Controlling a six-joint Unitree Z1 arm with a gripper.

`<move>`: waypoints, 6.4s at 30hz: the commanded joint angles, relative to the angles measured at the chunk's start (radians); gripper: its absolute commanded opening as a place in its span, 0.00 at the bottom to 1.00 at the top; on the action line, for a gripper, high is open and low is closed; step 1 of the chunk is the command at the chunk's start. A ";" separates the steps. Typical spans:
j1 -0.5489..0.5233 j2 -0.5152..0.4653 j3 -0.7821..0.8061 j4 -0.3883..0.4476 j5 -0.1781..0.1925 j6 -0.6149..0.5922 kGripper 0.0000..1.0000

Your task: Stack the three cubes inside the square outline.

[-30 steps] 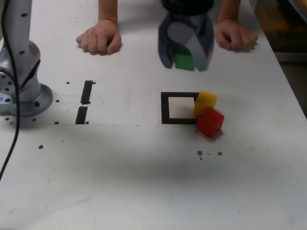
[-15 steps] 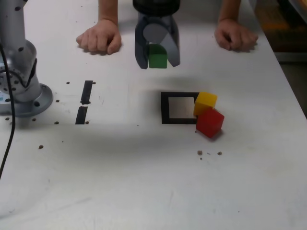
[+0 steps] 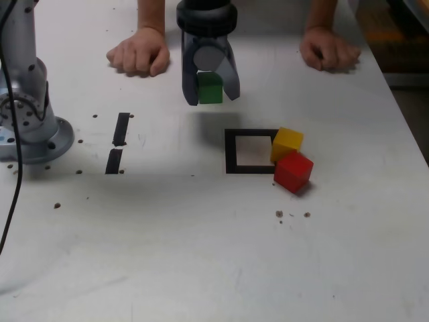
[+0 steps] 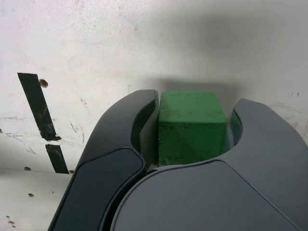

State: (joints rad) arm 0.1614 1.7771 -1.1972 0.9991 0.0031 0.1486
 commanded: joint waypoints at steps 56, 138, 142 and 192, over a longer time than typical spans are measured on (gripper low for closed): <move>-0.094 -0.178 0.013 0.047 0.023 -0.077 0.90; -0.575 0.265 -0.334 0.109 -0.008 0.142 0.90; -0.580 0.288 -0.357 0.115 -0.009 0.153 0.89; -0.510 0.443 -0.551 0.191 -0.013 0.237 0.21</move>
State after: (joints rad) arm -0.3502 2.2156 -1.7437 1.1917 -0.0107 0.3838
